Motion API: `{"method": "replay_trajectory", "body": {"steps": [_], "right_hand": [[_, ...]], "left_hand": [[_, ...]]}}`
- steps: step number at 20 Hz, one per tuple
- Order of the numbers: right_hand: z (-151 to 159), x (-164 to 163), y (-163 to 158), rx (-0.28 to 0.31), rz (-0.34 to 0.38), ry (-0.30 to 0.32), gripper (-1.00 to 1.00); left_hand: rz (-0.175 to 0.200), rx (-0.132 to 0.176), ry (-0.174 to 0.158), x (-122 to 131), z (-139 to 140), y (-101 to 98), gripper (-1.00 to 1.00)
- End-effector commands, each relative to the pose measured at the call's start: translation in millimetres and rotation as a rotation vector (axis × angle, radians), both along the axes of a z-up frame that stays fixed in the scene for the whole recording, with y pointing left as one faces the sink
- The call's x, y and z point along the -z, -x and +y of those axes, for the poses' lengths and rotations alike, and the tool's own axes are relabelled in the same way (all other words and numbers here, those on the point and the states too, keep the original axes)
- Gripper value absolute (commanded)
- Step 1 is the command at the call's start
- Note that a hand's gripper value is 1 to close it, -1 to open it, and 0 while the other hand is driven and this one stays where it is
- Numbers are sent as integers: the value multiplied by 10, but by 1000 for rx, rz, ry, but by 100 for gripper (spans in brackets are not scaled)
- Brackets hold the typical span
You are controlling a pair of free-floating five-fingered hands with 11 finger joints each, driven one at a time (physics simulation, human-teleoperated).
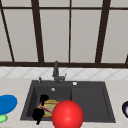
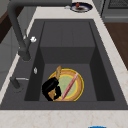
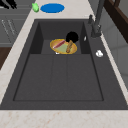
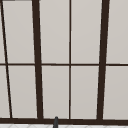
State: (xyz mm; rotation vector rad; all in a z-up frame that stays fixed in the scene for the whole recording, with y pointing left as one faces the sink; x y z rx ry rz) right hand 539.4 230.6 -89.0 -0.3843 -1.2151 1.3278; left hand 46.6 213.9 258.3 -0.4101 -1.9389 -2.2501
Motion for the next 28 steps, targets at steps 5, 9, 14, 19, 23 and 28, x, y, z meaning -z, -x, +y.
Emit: {"method": "replay_trajectory", "body": {"steps": [5,9,14,19,23,28], "right_hand": [[14,-3,10,-13,53,13,-100],[15,-178,76,29,-79,-11,-100],[30,-557,73,44,-163,-7,-100],[-34,-676,157,38,-129,2,-100],[-113,-749,252,32,-107,2,-100],[-160,-791,370,19,-95,72,-100]], "left_hand": [[0,0,0,0,0,0,0],[0,0,0,0,0,0,0],[0,0,0,0,0,0,0],[0,0,0,0,0,0,0],[0,0,0,0,0,0,0],[0,0,0,0,0,0,0]]}}
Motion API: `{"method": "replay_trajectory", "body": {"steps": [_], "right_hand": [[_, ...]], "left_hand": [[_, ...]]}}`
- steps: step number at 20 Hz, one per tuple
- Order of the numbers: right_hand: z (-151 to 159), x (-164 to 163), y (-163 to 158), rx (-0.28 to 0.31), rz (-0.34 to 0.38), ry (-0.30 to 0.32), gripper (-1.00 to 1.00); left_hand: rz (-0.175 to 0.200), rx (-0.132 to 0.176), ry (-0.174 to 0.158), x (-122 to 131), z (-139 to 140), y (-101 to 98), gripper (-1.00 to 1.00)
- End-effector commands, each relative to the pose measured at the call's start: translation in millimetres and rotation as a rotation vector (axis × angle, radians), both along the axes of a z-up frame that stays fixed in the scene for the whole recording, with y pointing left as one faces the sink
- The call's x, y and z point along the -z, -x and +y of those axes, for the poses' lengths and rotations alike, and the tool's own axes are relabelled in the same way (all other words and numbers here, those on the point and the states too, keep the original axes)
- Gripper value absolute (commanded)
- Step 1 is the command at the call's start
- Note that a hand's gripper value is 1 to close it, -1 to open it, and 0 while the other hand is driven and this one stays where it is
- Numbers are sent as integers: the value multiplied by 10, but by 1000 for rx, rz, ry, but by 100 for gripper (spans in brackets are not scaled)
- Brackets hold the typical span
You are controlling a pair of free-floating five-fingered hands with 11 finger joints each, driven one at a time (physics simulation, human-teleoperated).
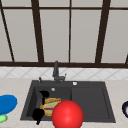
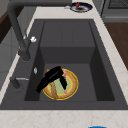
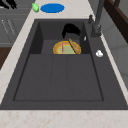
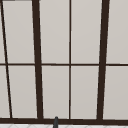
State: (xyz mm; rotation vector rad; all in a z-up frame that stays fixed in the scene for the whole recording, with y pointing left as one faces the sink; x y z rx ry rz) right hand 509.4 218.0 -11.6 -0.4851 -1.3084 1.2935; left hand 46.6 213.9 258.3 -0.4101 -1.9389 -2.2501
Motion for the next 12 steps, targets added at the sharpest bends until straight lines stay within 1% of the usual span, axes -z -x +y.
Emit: {"method": "replay_trajectory", "body": {"steps": [1,2,4,5,6,7,10,11,12], "right_hand": [[-11,-18,82,-12,21,107,-100],[-7,-33,91,-19,13,137,-100],[26,-26,60,-12,-8,173,-100],[38,-22,65,-1,-8,174,-100],[7,32,37,-1,4,102,-100],[10,-12,65,-2,4,95,-100],[4,1,63,-3,12,93,-100],[-66,-22,126,-2,-7,93,-100],[-108,-33,151,-2,-11,92,-100]], "left_hand": [[0,0,0,0,0,0,0],[0,0,0,0,0,0,0],[0,0,0,0,0,0,0],[0,0,0,0,0,0,0],[0,0,0,0,0,0,0],[0,0,0,0,0,0,0],[0,0,0,0,0,0,0],[0,0,0,0,0,0,0],[0,0,0,0,0,0,0]]}}
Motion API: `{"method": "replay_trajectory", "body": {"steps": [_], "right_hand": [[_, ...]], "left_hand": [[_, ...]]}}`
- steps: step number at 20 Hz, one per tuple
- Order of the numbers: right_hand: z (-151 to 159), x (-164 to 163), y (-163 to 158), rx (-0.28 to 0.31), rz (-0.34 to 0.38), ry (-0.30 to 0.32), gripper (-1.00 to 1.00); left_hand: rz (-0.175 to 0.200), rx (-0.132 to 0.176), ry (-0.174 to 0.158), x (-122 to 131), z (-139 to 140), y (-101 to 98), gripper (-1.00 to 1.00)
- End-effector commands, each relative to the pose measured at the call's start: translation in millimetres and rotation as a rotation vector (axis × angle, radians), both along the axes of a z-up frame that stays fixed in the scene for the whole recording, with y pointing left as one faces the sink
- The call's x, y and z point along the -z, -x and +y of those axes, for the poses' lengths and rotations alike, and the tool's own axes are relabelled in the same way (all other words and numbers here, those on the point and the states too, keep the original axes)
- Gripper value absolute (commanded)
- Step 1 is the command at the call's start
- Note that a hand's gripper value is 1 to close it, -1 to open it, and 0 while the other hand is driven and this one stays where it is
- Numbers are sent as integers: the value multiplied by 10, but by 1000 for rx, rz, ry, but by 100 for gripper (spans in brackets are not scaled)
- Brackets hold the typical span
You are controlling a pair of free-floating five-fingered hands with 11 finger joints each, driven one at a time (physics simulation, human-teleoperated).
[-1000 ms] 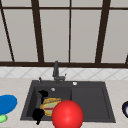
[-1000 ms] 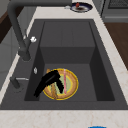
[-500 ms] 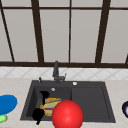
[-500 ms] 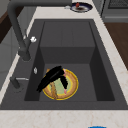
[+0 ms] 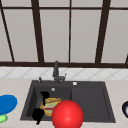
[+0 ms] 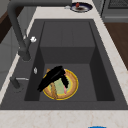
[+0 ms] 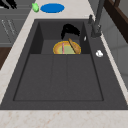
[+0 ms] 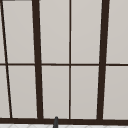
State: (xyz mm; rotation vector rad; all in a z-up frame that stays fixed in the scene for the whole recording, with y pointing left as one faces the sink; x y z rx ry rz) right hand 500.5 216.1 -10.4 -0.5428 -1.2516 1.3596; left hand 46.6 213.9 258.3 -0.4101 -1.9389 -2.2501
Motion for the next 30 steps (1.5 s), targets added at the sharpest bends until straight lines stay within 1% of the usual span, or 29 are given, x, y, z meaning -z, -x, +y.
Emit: {"method": "replay_trajectory", "body": {"steps": [1,2,4,7,10,13,19,26,30], "right_hand": [[-151,-79,99,0,-23,0,-100],[-204,-109,154,-1,-40,-5,-100],[-306,-180,244,-3,-46,-11,-100],[-430,-281,407,-18,-84,-11,-100],[-547,-403,511,-20,-151,25,-100],[-677,-500,629,-16,-190,30,-100],[-960,-696,846,-29,-286,40,-100],[-1289,-920,1093,-48,-411,37,-100],[-1509,-1053,1179,-80,-486,15,-100]], "left_hand": [[0,0,0,0,0,0,0],[0,0,0,0,0,0,0],[0,0,0,0,0,0,0],[0,0,0,0,0,0,0],[0,0,0,0,0,0,0],[0,0,0,0,0,0,0],[0,0,0,0,0,0,0],[0,0,0,0,0,0,0],[0,0,0,0,0,0,0]]}}
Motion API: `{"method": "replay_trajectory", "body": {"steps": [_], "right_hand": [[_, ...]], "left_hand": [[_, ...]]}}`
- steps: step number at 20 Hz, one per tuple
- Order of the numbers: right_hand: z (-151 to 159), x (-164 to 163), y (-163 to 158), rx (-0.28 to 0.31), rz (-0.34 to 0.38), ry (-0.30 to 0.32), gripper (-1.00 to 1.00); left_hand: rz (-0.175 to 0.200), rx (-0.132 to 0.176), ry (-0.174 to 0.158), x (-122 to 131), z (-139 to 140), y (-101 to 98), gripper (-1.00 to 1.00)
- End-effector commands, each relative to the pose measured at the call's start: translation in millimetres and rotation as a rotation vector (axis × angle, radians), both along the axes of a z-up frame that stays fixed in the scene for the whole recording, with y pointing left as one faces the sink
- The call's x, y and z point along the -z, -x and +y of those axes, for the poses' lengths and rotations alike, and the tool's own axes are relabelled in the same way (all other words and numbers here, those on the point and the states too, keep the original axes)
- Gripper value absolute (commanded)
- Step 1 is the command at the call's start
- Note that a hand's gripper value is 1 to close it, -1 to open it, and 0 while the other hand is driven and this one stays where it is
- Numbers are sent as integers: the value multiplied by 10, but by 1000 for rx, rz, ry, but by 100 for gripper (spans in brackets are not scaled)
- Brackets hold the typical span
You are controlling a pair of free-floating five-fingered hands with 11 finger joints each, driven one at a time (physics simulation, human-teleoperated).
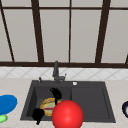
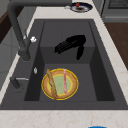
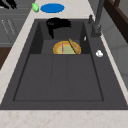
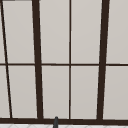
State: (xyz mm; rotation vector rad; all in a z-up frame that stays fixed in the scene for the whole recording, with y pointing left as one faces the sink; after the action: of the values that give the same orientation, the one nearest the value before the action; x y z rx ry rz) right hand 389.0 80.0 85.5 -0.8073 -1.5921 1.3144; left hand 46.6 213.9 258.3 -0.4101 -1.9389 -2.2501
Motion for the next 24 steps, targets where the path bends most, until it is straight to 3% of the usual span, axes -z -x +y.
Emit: {"method": "replay_trajectory", "body": {"steps": [1,6,9,13,16,21,23,24], "right_hand": [[-199,-123,83,-43,-114,29,-100],[-402,-252,117,-74,-227,5,-100],[-489,-326,102,-63,-302,5,-100],[-666,-453,-58,-68,-365,6,-100],[-816,-610,-179,-85,-379,6,-100],[-1004,-904,-450,-90,-348,9,-100],[-1052,-927,-573,-57,-331,11,-100],[-1014,-887,-662,-74,-306,4,-100]], "left_hand": [[0,0,0,0,0,0,0],[0,0,0,0,0,0,0],[0,0,0,0,0,0,0],[0,0,0,0,0,0,0],[0,0,0,0,0,0,0],[0,0,0,0,0,0,0],[0,0,0,0,0,0,0],[0,0,0,0,0,0,0]]}}
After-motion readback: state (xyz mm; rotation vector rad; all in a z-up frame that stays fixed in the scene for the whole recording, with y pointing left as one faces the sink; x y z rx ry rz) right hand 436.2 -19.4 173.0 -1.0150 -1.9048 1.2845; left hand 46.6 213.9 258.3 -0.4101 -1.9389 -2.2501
